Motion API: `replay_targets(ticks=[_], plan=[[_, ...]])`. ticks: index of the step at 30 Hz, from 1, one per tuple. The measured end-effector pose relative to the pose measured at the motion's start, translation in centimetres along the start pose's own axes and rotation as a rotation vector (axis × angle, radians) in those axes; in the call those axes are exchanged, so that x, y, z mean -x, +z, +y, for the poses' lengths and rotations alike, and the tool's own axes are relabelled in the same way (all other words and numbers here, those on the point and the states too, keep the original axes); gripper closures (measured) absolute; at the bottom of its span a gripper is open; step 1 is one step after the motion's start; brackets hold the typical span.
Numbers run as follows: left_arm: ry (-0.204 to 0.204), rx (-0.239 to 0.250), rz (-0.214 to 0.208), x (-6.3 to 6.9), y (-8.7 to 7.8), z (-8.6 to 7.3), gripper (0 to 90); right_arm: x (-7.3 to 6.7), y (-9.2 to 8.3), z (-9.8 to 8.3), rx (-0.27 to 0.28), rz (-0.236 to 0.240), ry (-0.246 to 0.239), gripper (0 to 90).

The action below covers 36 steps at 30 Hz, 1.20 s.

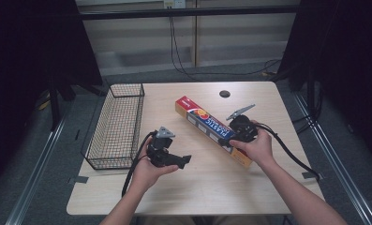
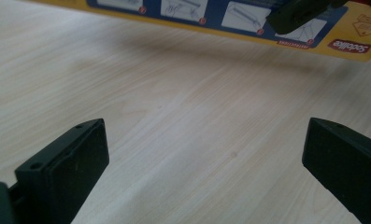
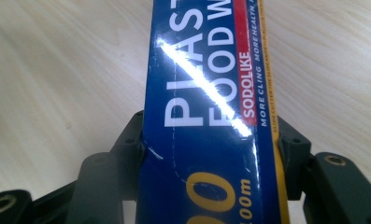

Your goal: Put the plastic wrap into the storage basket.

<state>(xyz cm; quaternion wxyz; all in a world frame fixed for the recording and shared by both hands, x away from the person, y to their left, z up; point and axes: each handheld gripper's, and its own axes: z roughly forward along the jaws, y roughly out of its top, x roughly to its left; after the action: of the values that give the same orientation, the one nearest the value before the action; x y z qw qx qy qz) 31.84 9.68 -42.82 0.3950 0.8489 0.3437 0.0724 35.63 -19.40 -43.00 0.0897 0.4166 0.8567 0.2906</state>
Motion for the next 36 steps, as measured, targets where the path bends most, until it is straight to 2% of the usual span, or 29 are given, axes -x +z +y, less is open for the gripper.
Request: replay_targets(ticks=[3, 6, 7, 12, 15, 17, 18, 20, 21, 26, 28, 32, 36], plan=[[0.014, 0.004, -0.006, 0.2, -0.1, 0.4, 2.5, -0.2, -0.5, -0.2, 0.001, 0.025, -0.028, 42.7], [0.061, 0.010, -0.006, 0.3, -0.4, 1.6, 4.0, -0.5, -0.9, -0.4, -0.006, 0.042, -0.040, 42.7], [0.065, 0.011, -0.020, 0.4, -0.5, 2.0, 4.3, -0.6, -1.0, -0.5, -0.005, 0.057, -0.036, 42.7], [0.118, -0.007, -0.029, 0.8, -0.9, 3.8, 5.3, -0.8, -1.5, -1.0, -0.013, 0.082, -0.087, 42.6], [0.170, -0.019, -0.031, 1.1, -1.2, 4.8, 5.3, -0.7, -1.7, -1.3, -0.018, 0.103, -0.091, 42.5], [0.188, -0.023, -0.036, 1.3, -1.2, 5.3, 5.3, -0.8, -1.9, -1.5, -0.018, 0.115, -0.098, 42.6], [0.219, -0.041, -0.029, 1.3, -1.3, 5.7, 5.3, -0.8, -2.0, -1.5, -0.020, 0.119, -0.113, 42.6], [0.236, -0.035, -0.041, 1.5, -1.1, 6.1, 5.3, -0.9, -2.1, -1.6, -0.022, 0.126, -0.121, 42.6], [0.259, -0.035, -0.046, 1.5, -0.9, 6.4, 5.4, -1.0, -2.2, -1.7, -0.022, 0.132, -0.129, 42.6], [0.297, -0.052, -0.055, 1.6, -0.4, 7.3, 5.8, -1.4, -2.5, -2.0, -0.020, 0.154, -0.154, 42.5], [0.314, -0.059, -0.072, 1.6, -0.3, 7.6, 6.1, -1.5, -2.6, -2.0, -0.019, 0.166, -0.156, 42.5], [0.369, -0.095, -0.068, 1.9, -0.2, 8.3, 7.1, -1.6, -2.8, -2.1, -0.025, 0.176, -0.177, 42.6], [0.387, -0.110, -0.083, 2.0, 0.1, 8.8, 7.4, -1.8, -2.8, -2.3, -0.033, 0.181, -0.208, 42.6]])
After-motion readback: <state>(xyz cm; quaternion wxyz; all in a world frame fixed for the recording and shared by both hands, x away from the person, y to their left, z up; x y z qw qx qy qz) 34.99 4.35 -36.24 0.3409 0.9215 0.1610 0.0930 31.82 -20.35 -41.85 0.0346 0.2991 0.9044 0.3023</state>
